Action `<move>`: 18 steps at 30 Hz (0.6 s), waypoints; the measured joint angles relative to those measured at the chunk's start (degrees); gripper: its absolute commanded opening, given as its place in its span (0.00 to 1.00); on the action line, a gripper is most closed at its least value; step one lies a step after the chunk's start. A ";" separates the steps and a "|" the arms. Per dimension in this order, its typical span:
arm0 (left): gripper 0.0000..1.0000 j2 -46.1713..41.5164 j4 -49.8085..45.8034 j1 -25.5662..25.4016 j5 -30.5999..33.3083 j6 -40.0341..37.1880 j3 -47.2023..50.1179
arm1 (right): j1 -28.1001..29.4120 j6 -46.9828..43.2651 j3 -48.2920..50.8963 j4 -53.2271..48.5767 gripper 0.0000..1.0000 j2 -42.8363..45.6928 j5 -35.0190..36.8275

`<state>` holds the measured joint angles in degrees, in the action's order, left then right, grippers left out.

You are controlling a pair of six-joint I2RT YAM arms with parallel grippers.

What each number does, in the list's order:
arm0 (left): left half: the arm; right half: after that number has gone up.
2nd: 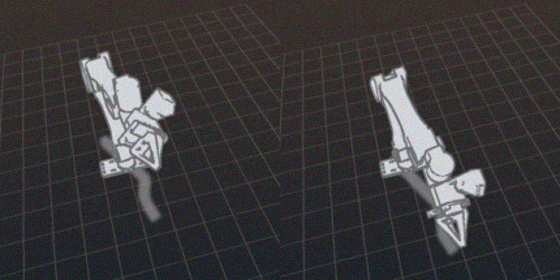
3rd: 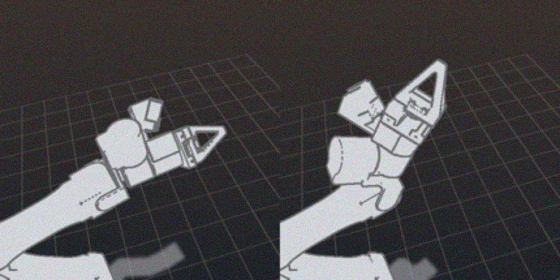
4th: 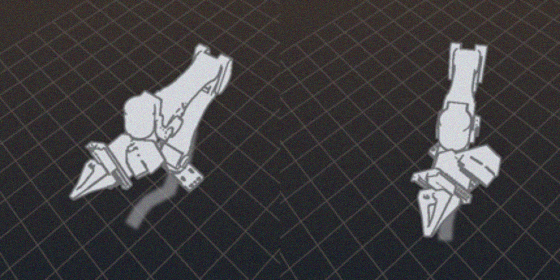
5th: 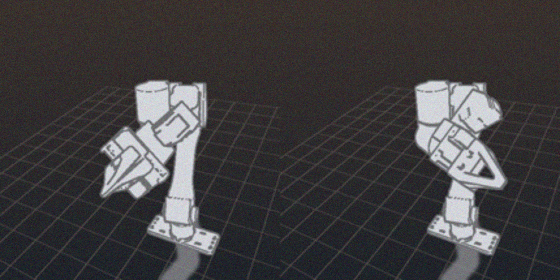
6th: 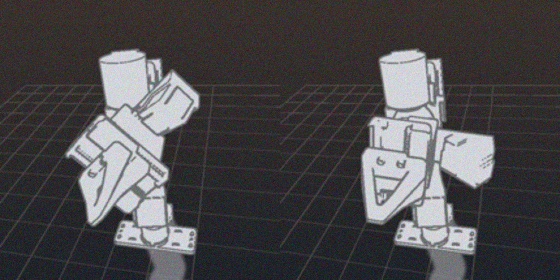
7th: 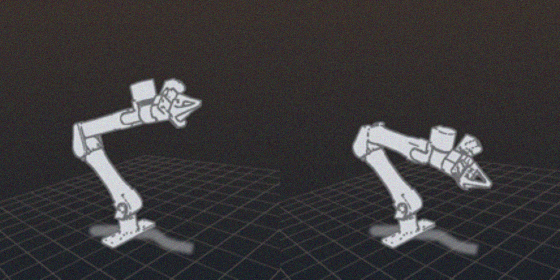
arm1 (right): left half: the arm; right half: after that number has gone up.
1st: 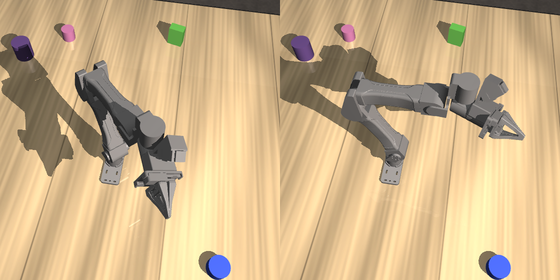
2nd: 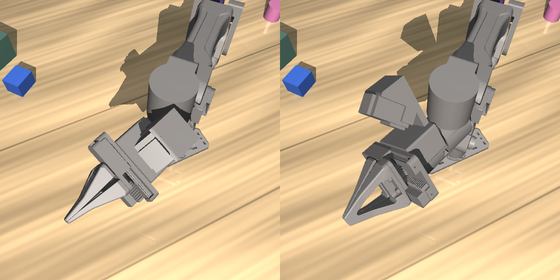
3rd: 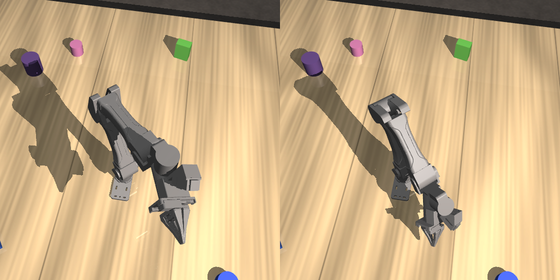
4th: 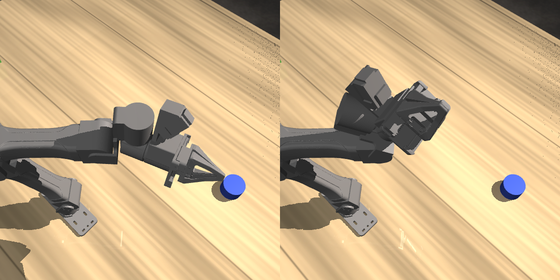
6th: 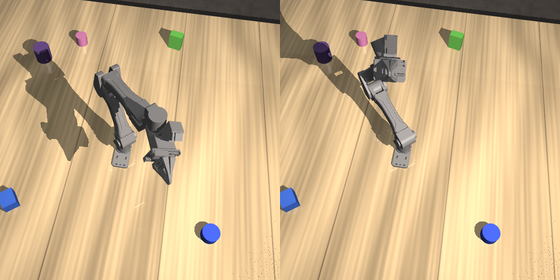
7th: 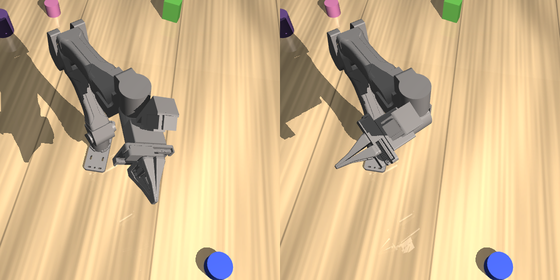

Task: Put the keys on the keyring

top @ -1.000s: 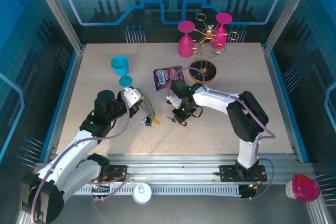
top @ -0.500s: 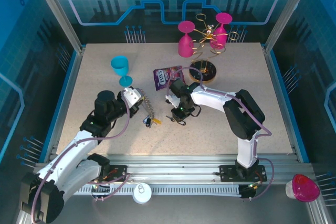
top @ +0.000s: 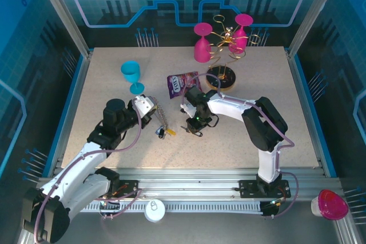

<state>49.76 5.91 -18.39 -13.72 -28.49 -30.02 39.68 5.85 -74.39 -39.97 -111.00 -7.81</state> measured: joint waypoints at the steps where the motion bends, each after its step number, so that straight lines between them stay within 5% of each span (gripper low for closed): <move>1: 0.00 0.00 0.00 0.00 0.00 0.00 0.00 | 0.00 0.00 0.00 0.02 0.14 -0.04 -0.02; 11: 0.00 0.00 0.00 0.00 0.02 -0.04 0.00 | 0.00 0.24 0.00 0.11 0.06 -0.35 -0.09; 18: 0.00 0.00 0.00 0.00 0.02 -0.11 0.02 | 0.00 0.46 0.28 0.11 0.21 0.55 0.11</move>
<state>49.76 5.91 -18.39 -13.69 -28.60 -30.00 39.68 6.31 -74.11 -39.86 -110.45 -7.70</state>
